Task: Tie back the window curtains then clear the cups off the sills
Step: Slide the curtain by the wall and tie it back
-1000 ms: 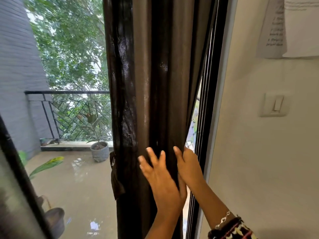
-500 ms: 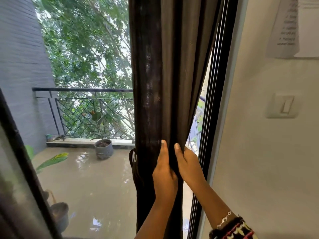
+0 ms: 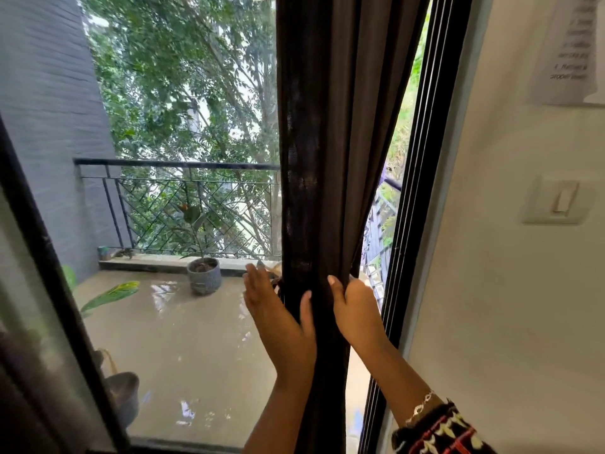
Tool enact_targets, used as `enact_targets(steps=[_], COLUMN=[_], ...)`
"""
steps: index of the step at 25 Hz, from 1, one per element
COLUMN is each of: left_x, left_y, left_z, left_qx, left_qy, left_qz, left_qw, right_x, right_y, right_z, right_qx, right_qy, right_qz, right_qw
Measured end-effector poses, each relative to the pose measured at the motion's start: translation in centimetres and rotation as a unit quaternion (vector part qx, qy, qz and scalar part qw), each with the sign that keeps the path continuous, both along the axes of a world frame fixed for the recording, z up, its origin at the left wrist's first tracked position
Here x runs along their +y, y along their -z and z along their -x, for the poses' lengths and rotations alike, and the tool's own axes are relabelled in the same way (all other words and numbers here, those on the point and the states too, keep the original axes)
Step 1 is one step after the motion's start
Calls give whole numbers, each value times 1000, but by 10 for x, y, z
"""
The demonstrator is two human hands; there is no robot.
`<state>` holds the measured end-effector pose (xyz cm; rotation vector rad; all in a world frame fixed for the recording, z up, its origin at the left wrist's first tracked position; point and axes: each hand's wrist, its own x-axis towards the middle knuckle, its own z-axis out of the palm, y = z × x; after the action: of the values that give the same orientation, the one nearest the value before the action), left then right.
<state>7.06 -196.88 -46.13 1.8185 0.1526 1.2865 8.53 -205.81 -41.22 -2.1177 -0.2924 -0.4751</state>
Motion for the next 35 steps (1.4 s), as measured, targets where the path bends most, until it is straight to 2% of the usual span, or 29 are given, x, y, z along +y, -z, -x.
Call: enact_targets(steps=[2, 4, 7, 10, 17, 25, 28, 30, 31, 33, 34, 35], left_x=[6, 6, 5, 6, 8, 12, 17, 18, 17, 15, 14, 14], left_y=[-5, -7, -8, -13, -18, -13, -15, -18, -19, -25, -29, -32], left_z=[-7, -10, -6, -2, 0, 3, 6, 11, 15, 21, 22, 21], left_qx=[52, 65, 19, 32, 65, 93, 122, 136, 136, 149, 165, 178], left_qy=[32, 36, -56, -123, -4, 135, 204, 229, 246, 242, 221, 197], left_qz=[63, 63, 28, 109, 146, 18, 17, 53, 74, 59, 34, 16], left_qw=[996, 995, 998, 986, 987, 986, 971, 962, 957, 957, 961, 964], right_x=[2, 3, 3, 4, 18, 32, 37, 40, 39, 39, 38, 38], right_y=[1, 3, 4, 5, 5, 14, 18, 23, 28, 31, 34, 35], right_z=[1, 1, -2, -3, -1, 6, 5, 9, 11, 21, 24, 25], right_qx=[-3, -9, -13, -16, -27, -25, -27, -36, -38, 24, 52, 49], right_qy=[-2, 4, 18, 22, 16, -9, -6, -11, -23, -64, -75, -75], right_qz=[10, 23, 41, 46, 59, 140, 174, 185, 149, 5, -34, -24], right_qw=[1000, 1000, 999, 999, 998, 990, 984, 982, 988, 998, 995, 996])
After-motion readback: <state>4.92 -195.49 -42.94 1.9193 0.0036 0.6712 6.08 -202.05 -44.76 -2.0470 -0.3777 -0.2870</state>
